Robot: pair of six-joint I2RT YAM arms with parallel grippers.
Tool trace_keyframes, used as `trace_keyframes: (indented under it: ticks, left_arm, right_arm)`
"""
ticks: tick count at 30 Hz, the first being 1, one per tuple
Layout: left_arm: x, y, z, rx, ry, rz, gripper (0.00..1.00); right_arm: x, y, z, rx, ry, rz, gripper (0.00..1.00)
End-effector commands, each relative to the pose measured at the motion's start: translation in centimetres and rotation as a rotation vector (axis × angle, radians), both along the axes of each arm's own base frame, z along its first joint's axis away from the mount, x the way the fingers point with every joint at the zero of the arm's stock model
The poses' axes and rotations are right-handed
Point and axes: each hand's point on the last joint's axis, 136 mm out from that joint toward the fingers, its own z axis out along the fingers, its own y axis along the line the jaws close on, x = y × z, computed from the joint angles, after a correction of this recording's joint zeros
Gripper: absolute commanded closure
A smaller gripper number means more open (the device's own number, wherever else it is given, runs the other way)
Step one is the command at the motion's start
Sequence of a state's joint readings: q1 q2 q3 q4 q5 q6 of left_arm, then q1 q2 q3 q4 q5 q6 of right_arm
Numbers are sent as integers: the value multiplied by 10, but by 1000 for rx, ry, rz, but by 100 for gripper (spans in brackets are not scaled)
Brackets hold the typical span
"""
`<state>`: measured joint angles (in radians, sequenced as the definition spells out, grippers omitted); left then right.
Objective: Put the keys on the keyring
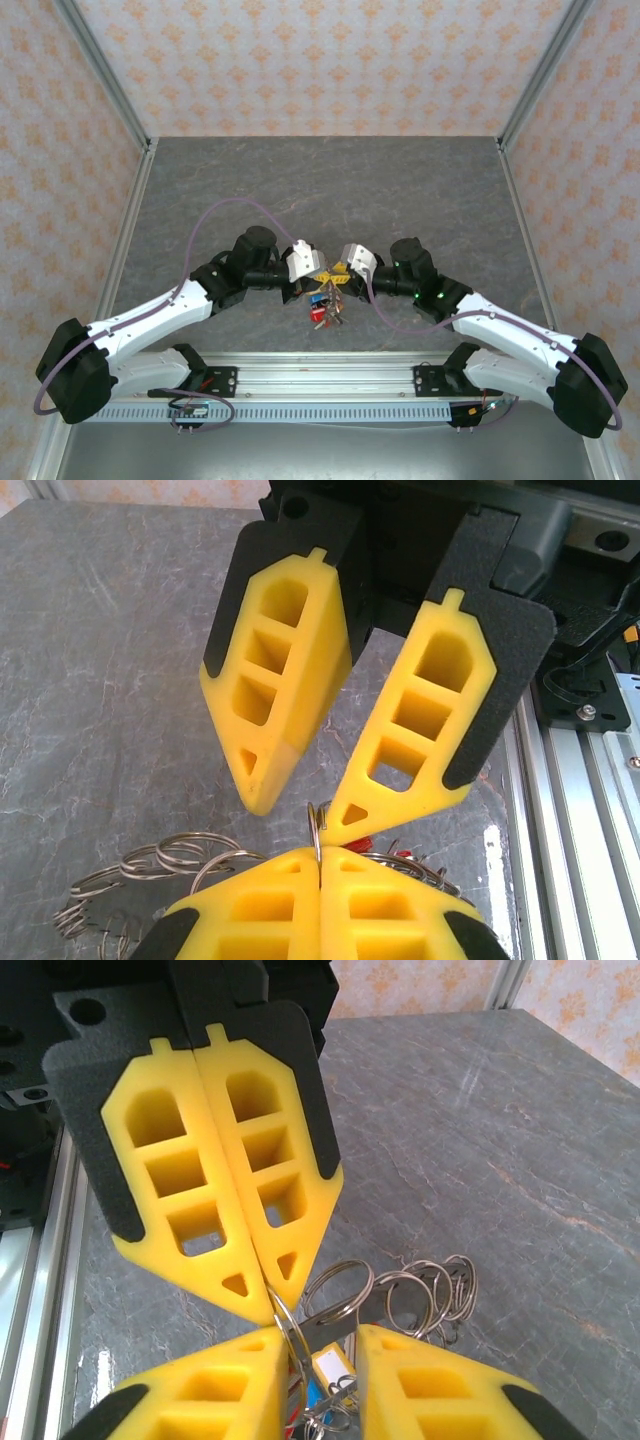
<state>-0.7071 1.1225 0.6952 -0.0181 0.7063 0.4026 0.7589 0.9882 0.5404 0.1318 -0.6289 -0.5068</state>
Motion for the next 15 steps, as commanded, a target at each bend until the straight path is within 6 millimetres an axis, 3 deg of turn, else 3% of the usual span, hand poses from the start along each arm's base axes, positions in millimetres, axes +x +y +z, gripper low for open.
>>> trace_keyframes:
  ticks: [1, 5, 10, 15]
  left_arm:
    - [-2, -6, 30, -64, -78, -38, 100]
    - [-1, -7, 32, -72, -85, -37, 100]
    - [1, -8, 31, -65, -81, -39, 99]
    - [2, -3, 11, 31, -79, -39, 88]
  right_arm:
    - [1, 2, 10, 30, -33, 1, 79]
    - [0, 2, 4, 1, -20, 11, 83]
    - [1, 3, 10, 7, -25, 12, 100]
    - [-2, 3, 20, -19, 4, 26, 100]
